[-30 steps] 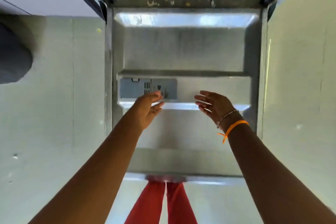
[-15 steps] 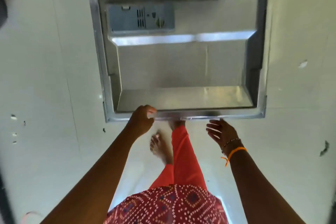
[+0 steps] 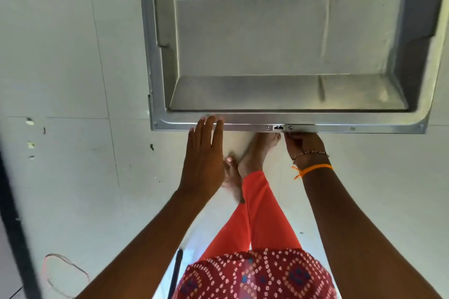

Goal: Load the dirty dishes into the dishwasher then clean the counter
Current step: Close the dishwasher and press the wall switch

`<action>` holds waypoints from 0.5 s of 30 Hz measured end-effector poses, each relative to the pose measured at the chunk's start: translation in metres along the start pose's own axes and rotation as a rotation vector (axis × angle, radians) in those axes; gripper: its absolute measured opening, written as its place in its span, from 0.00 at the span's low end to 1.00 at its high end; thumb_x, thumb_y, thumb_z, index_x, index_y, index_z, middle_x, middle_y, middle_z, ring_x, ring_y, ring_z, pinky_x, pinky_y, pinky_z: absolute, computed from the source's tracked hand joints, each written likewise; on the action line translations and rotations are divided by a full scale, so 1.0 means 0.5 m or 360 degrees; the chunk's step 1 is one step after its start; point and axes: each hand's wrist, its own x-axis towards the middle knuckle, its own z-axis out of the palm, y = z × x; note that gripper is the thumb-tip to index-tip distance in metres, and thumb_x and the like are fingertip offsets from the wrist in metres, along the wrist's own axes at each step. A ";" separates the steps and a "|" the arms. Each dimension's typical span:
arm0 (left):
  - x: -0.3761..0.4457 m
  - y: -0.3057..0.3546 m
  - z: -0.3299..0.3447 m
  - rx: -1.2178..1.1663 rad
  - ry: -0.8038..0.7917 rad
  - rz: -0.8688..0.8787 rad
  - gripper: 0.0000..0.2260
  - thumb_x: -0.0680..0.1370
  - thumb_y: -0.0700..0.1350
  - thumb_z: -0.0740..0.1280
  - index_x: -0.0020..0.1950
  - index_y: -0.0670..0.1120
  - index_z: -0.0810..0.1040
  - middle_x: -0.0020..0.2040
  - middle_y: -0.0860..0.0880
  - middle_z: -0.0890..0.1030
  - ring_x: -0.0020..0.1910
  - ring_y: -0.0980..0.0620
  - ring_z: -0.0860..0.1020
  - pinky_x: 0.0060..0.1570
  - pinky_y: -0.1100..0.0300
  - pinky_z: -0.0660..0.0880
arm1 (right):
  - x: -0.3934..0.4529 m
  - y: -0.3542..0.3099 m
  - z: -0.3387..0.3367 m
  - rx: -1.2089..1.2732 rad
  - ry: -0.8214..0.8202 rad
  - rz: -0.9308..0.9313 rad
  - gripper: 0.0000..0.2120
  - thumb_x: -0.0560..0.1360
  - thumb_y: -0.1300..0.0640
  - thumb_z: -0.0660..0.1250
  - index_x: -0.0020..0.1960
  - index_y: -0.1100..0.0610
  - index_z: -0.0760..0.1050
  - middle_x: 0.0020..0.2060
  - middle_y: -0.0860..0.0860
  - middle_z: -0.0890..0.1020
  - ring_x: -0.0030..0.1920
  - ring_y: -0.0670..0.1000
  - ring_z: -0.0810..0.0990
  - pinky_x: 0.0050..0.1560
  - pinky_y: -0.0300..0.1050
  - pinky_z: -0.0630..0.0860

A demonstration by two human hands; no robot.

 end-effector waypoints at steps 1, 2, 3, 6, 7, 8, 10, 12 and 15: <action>-0.014 0.008 -0.006 0.0043 0.0015 0.0012 0.38 0.64 0.40 0.76 0.71 0.37 0.64 0.69 0.38 0.69 0.69 0.38 0.67 0.67 0.43 0.62 | -0.020 -0.004 0.001 0.0100 -0.0037 0.0034 0.19 0.80 0.67 0.46 0.40 0.60 0.73 0.17 0.48 0.77 0.37 0.50 0.75 0.58 0.43 0.75; -0.027 0.017 -0.015 0.0077 0.0077 0.0057 0.37 0.66 0.42 0.74 0.72 0.37 0.62 0.71 0.38 0.67 0.71 0.39 0.65 0.68 0.44 0.61 | -0.047 -0.007 0.002 0.0110 -0.0006 0.0043 0.21 0.80 0.66 0.47 0.37 0.57 0.74 0.18 0.49 0.78 0.35 0.50 0.77 0.55 0.42 0.76; -0.041 0.025 -0.030 0.0105 0.0166 0.0104 0.37 0.69 0.43 0.72 0.73 0.38 0.60 0.72 0.38 0.65 0.72 0.40 0.63 0.70 0.44 0.59 | -0.094 -0.015 0.004 0.0236 -0.0016 0.0028 0.20 0.80 0.66 0.48 0.36 0.58 0.74 0.19 0.49 0.79 0.34 0.50 0.78 0.50 0.42 0.78; -0.076 0.036 -0.116 0.0133 0.0367 0.0062 0.35 0.75 0.48 0.62 0.76 0.39 0.49 0.76 0.40 0.55 0.76 0.42 0.49 0.73 0.43 0.49 | -0.241 -0.057 0.009 0.0463 -0.0073 0.0008 0.25 0.78 0.66 0.51 0.28 0.60 0.78 0.22 0.51 0.80 0.33 0.50 0.80 0.43 0.47 0.78; -0.085 0.043 -0.148 0.0160 0.0419 0.0052 0.34 0.76 0.50 0.58 0.77 0.40 0.45 0.76 0.41 0.54 0.76 0.43 0.45 0.73 0.43 0.47 | -0.292 -0.074 0.016 0.0541 -0.0075 0.0023 0.29 0.78 0.67 0.50 0.23 0.60 0.77 0.21 0.52 0.79 0.30 0.51 0.81 0.41 0.47 0.78; -0.093 0.053 -0.194 0.0156 0.0479 0.0034 0.35 0.76 0.52 0.55 0.77 0.41 0.42 0.76 0.41 0.53 0.76 0.44 0.43 0.72 0.43 0.45 | -0.349 -0.098 0.023 0.0595 -0.0081 0.0020 0.30 0.77 0.68 0.49 0.21 0.60 0.75 0.21 0.53 0.79 0.30 0.52 0.80 0.40 0.48 0.77; -0.094 0.073 -0.298 0.0147 0.0582 0.0019 0.37 0.76 0.57 0.53 0.76 0.42 0.39 0.75 0.42 0.52 0.76 0.43 0.43 0.72 0.41 0.44 | -0.463 -0.150 0.043 0.0698 -0.0063 -0.0020 0.28 0.75 0.71 0.49 0.20 0.62 0.73 0.21 0.54 0.77 0.32 0.52 0.77 0.44 0.50 0.76; -0.084 0.085 -0.395 0.0207 0.0639 0.0030 0.41 0.74 0.64 0.52 0.76 0.41 0.39 0.75 0.41 0.50 0.75 0.40 0.48 0.70 0.39 0.44 | -0.569 -0.198 0.075 0.0706 -0.0079 -0.0038 0.20 0.73 0.72 0.49 0.27 0.62 0.70 0.25 0.56 0.74 0.32 0.53 0.72 0.51 0.50 0.76; -0.055 0.096 -0.531 0.0240 0.0766 0.0048 0.44 0.72 0.70 0.50 0.77 0.41 0.45 0.75 0.41 0.53 0.74 0.39 0.52 0.70 0.38 0.42 | -0.704 -0.275 0.126 0.0628 -0.0094 -0.0140 0.13 0.74 0.71 0.51 0.34 0.60 0.65 0.33 0.56 0.70 0.33 0.54 0.70 0.62 0.48 0.72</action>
